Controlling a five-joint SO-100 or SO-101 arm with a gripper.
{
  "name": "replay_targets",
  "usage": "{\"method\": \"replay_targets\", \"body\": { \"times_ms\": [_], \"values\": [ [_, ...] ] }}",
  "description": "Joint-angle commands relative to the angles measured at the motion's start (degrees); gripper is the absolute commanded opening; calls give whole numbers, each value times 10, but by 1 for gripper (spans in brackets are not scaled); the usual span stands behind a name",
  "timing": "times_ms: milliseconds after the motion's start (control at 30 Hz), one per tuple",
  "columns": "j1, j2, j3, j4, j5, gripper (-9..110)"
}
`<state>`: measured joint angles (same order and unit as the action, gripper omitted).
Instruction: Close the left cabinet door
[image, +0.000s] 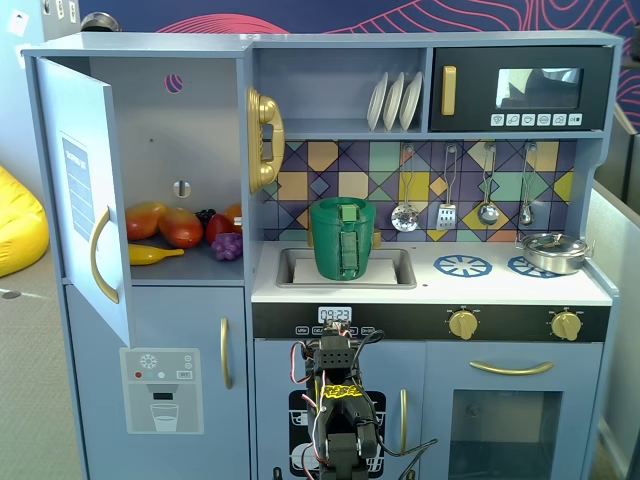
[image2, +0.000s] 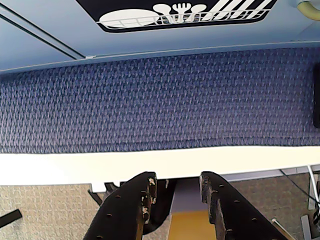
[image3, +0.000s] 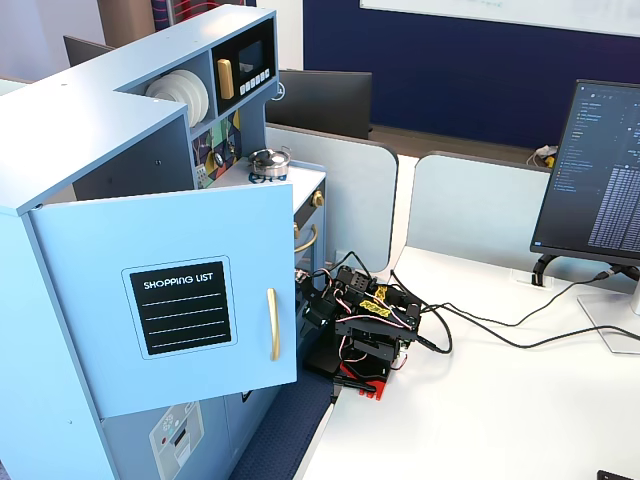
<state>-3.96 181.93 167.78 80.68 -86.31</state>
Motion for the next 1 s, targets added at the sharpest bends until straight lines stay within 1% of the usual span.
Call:
{"method": "replay_targets", "body": {
  "times_ms": [0, 267, 367, 433, 533, 633, 700, 733, 867, 967],
  "values": [
    [25, 2, 40, 71, -3, 0],
    [25, 2, 40, 71, -6, 0],
    [-20, 1, 39, 60, -12, 0],
    [-94, -11, 24, 23, 18, 0],
    [-250, -60, -35, -61, 65, 0],
    [-418, -93, -114, -149, 73, 0],
    [-526, -108, -156, -199, 32, 0],
    [-566, -110, -164, -242, 5, 0],
    [-686, -146, -156, -450, -95, 0],
    [-806, -183, -161, -590, -162, 0]
  ]
}}
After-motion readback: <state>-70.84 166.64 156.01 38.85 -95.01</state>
